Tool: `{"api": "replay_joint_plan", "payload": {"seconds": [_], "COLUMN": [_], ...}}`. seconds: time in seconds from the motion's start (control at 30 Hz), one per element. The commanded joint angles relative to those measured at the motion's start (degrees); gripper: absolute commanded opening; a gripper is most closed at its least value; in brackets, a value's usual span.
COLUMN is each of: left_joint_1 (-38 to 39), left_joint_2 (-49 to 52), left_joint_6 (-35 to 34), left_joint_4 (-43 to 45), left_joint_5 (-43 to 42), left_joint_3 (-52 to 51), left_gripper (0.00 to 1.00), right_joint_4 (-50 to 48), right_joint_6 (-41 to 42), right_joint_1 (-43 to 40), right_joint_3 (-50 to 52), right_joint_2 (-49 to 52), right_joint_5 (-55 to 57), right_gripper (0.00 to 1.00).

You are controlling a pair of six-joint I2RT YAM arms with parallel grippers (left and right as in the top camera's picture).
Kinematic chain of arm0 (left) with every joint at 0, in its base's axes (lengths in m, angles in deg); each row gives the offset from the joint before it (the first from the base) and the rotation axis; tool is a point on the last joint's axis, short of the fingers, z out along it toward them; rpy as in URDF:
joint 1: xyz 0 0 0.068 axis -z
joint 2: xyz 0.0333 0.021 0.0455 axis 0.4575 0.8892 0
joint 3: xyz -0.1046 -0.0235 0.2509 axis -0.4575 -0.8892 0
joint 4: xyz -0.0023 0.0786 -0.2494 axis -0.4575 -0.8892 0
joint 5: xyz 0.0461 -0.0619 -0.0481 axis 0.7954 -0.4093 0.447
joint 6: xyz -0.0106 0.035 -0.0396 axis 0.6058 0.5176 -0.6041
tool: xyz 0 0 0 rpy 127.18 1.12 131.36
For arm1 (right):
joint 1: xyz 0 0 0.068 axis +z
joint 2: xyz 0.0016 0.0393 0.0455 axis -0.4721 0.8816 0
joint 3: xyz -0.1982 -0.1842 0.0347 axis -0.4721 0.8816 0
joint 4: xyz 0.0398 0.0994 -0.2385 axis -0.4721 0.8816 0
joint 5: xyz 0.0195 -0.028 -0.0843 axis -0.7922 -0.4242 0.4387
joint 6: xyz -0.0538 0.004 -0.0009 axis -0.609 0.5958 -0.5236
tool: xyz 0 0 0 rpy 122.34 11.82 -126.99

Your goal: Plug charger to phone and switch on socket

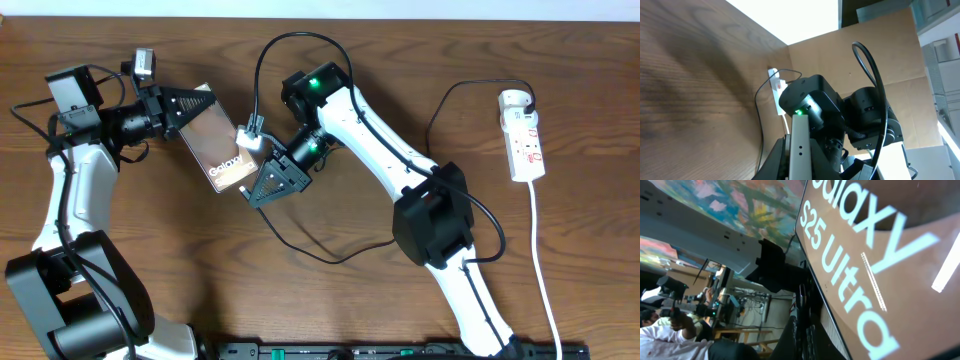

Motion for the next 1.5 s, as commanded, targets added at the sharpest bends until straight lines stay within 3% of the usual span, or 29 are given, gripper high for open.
{"api": "replay_joint_plan", "payload": {"seconds": [0.0, 0.27, 0.5, 0.9, 1.03, 1.47], "left_joint_1": [1.4, 1.4, 1.4, -1.6, -3.61, -4.83], "left_joint_2": [-1.18, -1.2, -1.2, -1.2, -1.2, -1.2], "left_joint_6": [-2.36, -4.55, -4.55, -8.48, -8.5, -9.53], "left_joint_4": [-0.28, -0.28, 0.81, 11.74, 12.11, 15.17], "left_joint_5": [-3.15, -3.15, -3.15, -3.15, -3.15, -3.13], "left_joint_3": [-0.02, -0.02, -0.02, -0.02, -0.02, -0.02], "left_gripper": [0.07, 0.07, 0.07, 0.07, 0.07, 0.07], "right_joint_4": [-1.99, -9.86, -11.52, -11.93, -14.67, -15.52], "right_joint_6": [-0.83, 8.66, 8.76, 9.03, 12.46, 11.3], "right_joint_1": [0.5, 0.5, 0.35, -0.7, -1.99, -2.8], "right_joint_3": [-0.63, -0.63, -0.63, -0.59, -0.59, 1.62], "right_joint_2": [-0.5, -0.5, -0.5, -0.48, -0.48, -0.07], "right_joint_5": [-3.23, -3.76, -6.05, -7.87, -7.74, -10.56], "right_gripper": [0.01, 0.01, 0.01, 0.01, 0.01, 0.01]}}
